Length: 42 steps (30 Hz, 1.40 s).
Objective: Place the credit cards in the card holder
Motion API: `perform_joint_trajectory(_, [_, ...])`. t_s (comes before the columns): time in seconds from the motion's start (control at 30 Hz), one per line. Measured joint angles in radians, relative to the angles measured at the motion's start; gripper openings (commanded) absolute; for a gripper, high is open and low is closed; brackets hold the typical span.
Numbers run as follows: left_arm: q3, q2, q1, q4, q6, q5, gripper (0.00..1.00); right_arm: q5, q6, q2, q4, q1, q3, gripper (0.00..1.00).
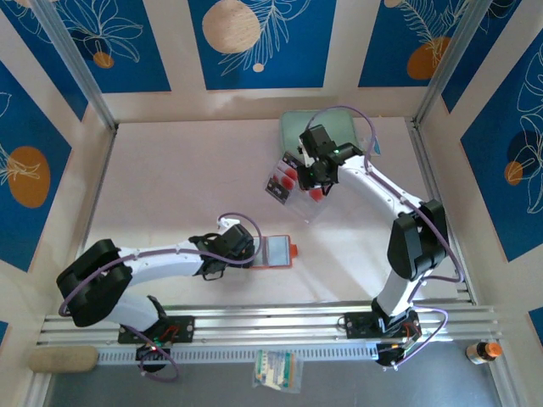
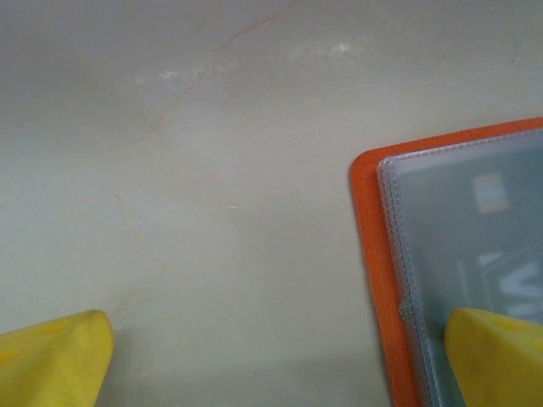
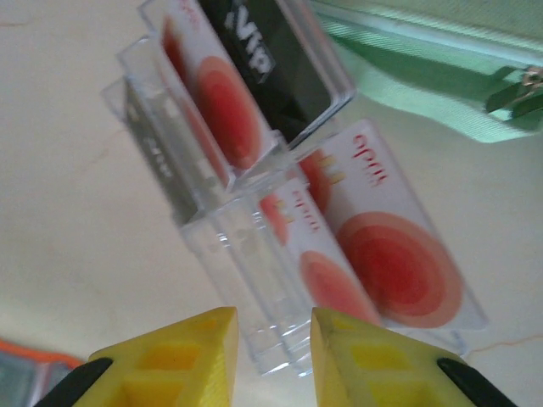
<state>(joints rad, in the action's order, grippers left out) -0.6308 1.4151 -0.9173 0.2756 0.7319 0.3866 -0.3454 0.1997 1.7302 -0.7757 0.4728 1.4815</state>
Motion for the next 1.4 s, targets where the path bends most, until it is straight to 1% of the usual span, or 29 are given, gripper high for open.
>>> perform_joint_trajectory(0.1, [0.0,0.0,0.0,0.0,0.0,0.0,1.0,-0.042,-0.027,0.029,-0.009,-0.005,0.017,0.28])
perform_joint_trajectory(0.33, [0.0,0.0,0.0,0.0,0.0,0.006,1.0,-0.094,-0.064,0.092,-0.023,-0.006,0.037,0.27])
perform_joint_trajectory(0.63, [0.0,-0.014,0.001,0.0,0.0,0.007,1.0,-0.12,-0.084,0.143,-0.025,-0.006,0.044,0.26])
perform_joint_trajectory(0.73, [0.0,-0.014,0.001,0.001,0.0,0.007,1.0,-0.119,-0.089,0.154,-0.025,-0.006,0.045,0.23])
perform_joint_trajectory(0.93, [0.0,-0.014,0.001,0.001,0.0,0.007,1.0,-0.116,-0.097,0.156,-0.021,-0.006,0.044,0.12])
perform_joint_trajectory(1.13, [0.0,-0.014,0.001,0.001,0.0,0.007,1.0,-0.08,-0.111,0.141,-0.018,-0.003,0.042,0.01])
perform_joint_trajectory(1.4, [0.0,-0.034,0.001,0.002,0.0,0.007,1.0,-0.037,-0.153,0.106,-0.009,-0.006,0.023,0.0])
